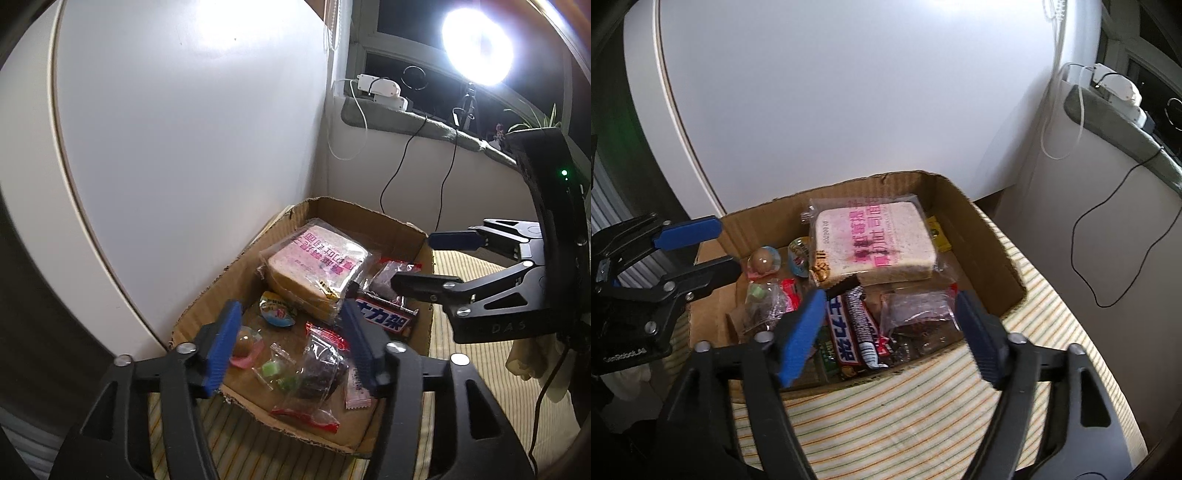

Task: Organize snacks

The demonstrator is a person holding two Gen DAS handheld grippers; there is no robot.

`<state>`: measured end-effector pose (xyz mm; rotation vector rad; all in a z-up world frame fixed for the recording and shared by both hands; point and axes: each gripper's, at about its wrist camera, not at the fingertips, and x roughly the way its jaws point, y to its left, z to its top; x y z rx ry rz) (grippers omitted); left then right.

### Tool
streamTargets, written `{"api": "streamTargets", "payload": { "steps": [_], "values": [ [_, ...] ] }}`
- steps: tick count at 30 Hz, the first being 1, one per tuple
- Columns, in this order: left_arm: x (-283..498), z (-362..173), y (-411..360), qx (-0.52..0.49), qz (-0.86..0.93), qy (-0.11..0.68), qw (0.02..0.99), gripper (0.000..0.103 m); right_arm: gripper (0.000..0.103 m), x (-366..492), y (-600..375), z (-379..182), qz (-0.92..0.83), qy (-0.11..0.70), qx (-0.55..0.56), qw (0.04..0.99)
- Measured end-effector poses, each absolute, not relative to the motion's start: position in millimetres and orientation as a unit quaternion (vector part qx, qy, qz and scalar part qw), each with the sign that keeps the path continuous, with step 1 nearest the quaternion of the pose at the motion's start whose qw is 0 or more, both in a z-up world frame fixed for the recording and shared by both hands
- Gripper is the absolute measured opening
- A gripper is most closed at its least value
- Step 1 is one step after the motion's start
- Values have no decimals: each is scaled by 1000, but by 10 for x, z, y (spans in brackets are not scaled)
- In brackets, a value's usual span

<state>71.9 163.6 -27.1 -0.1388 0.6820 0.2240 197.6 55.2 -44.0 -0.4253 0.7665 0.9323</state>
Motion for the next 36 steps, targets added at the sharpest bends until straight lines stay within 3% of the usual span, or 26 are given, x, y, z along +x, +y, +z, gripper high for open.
{"api": "streamTargets", "payload": {
  "steps": [5, 22, 31, 36],
  "values": [
    [664, -238, 1616, -66, 120, 329, 934, 72, 92, 1969, 446, -379, 426, 350, -181, 814],
    [486, -162, 1485, -55, 143, 321, 935, 76, 93, 1811, 137, -146, 369, 323, -142, 860],
    [223, -29, 1330, -47, 150, 302, 940, 81, 103, 1509, -13, -3, 337, 298, -122, 885],
    [99, 4, 1279, -45, 156, 298, 941, 82, 103, 1351, -134, 66, 327, 290, -109, 893]
  ]
}}
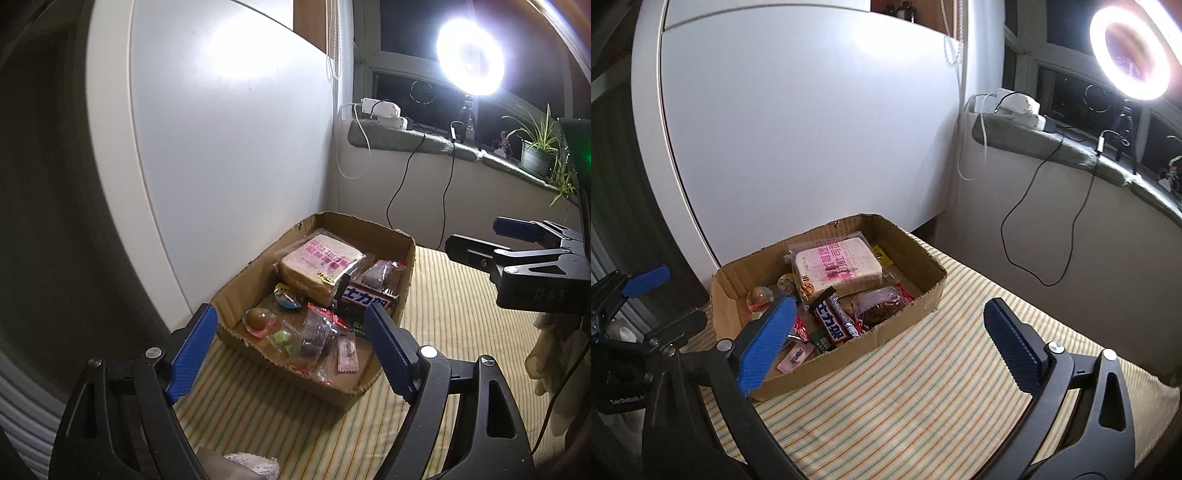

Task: Organize snacks

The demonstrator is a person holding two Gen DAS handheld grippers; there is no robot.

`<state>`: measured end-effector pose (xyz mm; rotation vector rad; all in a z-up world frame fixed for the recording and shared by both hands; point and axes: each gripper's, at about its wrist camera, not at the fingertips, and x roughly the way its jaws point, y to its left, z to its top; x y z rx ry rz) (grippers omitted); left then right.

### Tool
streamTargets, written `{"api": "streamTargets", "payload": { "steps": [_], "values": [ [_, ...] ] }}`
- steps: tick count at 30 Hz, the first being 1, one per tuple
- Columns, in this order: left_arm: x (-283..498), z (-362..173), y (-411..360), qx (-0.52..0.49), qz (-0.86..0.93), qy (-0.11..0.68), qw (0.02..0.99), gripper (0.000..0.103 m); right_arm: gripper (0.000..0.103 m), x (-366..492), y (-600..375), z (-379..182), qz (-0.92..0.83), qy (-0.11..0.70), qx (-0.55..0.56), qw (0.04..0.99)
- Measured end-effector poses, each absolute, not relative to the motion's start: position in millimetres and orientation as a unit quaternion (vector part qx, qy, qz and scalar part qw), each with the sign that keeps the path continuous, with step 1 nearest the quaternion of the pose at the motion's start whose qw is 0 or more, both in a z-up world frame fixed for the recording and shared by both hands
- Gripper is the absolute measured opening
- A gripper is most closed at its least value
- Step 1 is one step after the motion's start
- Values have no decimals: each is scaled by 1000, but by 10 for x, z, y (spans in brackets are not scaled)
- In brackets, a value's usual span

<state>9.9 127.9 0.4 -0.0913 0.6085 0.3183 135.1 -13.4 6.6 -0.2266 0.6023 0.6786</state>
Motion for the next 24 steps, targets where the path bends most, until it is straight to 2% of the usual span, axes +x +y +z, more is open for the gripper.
{"api": "streamTargets", "payload": {
  "steps": [24],
  "values": [
    [-176, 20, 1236, -44, 165, 294, 940, 83, 103, 1045, -283, 124, 323, 279, -98, 899]
  ]
}}
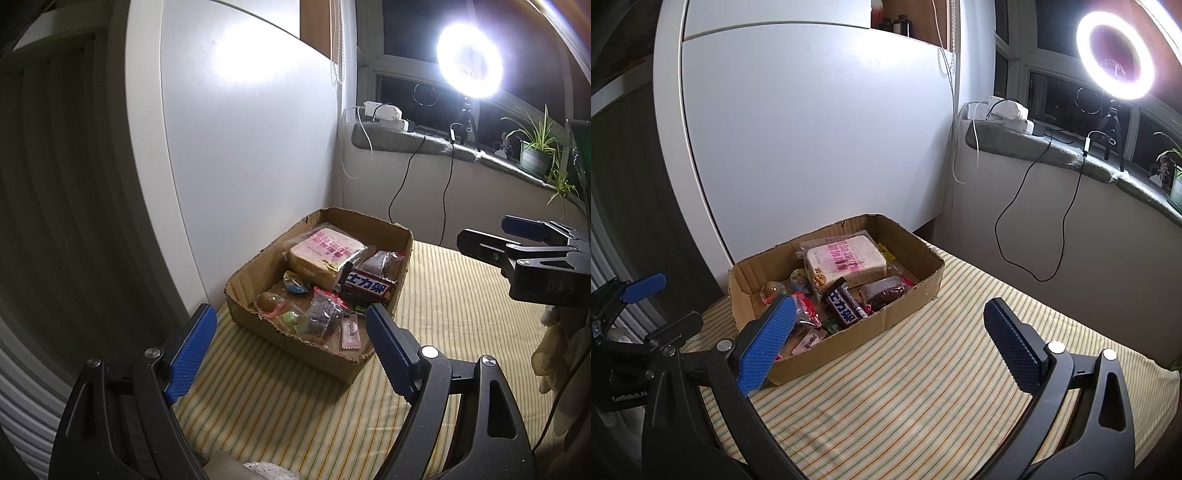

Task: Organize snacks

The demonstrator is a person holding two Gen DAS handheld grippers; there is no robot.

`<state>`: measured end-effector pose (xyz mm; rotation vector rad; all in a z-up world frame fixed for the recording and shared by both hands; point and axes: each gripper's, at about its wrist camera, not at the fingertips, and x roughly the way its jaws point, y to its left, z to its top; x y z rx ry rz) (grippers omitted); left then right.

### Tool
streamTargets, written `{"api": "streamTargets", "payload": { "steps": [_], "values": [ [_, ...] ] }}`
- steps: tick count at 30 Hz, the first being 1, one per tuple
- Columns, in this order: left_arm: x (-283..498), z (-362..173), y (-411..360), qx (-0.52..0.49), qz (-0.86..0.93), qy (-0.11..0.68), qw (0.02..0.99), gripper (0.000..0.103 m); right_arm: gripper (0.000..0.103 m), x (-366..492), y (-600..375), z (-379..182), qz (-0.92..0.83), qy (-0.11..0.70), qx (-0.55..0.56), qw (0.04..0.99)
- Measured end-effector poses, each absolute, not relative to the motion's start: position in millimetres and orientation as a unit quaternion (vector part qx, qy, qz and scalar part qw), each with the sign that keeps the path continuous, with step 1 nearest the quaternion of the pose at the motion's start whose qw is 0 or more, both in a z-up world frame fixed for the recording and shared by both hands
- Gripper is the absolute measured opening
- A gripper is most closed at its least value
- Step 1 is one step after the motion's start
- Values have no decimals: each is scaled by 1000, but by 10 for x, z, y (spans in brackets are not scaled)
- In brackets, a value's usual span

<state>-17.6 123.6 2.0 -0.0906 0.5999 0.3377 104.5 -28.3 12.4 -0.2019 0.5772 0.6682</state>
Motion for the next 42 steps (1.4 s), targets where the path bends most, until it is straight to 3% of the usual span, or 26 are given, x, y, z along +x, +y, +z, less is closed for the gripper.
{"api": "streamTargets", "payload": {
  "steps": [42],
  "values": [
    [-219, 14, 1160, -36, 162, 295, 941, 83, 103, 969, -371, 117, 330, 281, -91, 897]
  ]
}}
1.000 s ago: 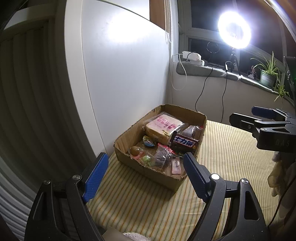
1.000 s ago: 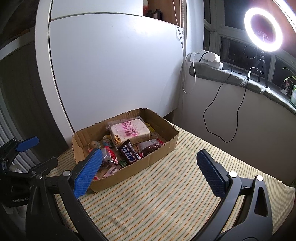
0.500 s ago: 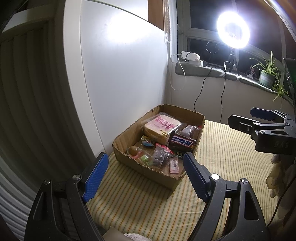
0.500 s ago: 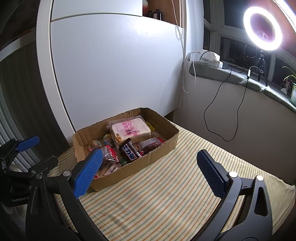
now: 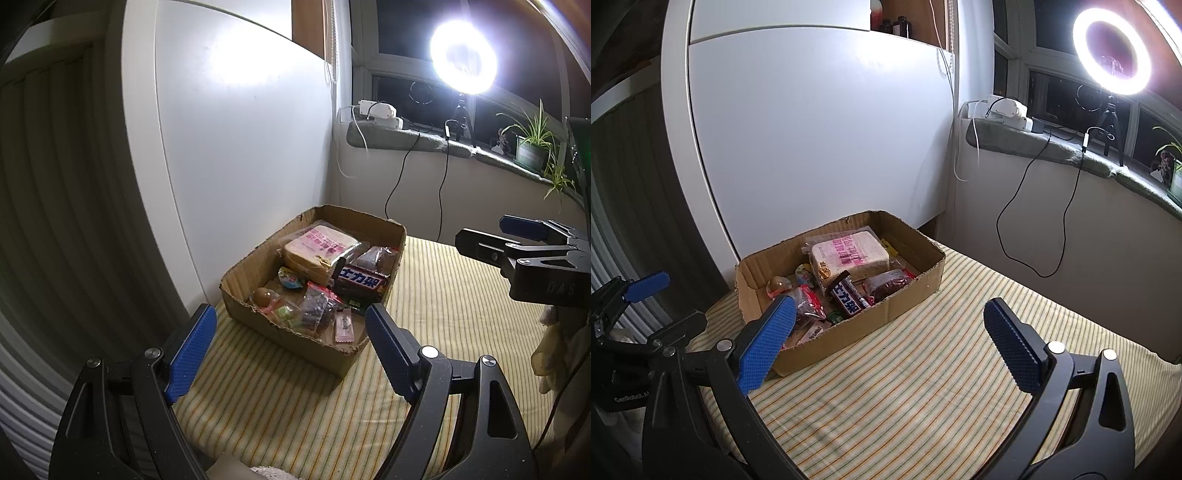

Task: Organize snacks

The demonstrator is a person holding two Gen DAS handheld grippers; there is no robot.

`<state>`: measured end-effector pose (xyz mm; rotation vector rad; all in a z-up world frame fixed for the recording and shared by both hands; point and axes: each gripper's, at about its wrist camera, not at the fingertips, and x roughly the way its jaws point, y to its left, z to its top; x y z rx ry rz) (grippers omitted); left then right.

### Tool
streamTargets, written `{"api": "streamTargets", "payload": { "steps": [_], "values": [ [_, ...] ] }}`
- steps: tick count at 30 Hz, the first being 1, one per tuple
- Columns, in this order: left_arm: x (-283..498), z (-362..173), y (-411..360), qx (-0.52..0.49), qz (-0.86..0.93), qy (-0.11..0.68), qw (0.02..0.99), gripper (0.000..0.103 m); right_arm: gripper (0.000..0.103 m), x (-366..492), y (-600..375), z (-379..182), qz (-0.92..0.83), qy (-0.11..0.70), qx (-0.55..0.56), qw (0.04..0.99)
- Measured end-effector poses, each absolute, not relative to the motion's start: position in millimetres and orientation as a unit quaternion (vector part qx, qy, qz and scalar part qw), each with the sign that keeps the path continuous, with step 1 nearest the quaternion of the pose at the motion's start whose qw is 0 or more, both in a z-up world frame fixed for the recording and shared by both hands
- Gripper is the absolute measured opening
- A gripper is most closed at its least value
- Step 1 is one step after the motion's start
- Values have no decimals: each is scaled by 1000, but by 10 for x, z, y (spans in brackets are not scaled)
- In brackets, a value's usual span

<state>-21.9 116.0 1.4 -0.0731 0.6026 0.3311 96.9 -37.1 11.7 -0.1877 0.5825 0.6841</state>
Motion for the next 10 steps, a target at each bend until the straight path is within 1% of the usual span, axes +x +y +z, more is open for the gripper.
{"api": "streamTargets", "payload": {
  "steps": [10],
  "values": [
    [-204, -1, 1146, -32, 160, 296, 941, 83, 103, 974, -365, 83, 330, 285, -89, 896]
  ]
}}
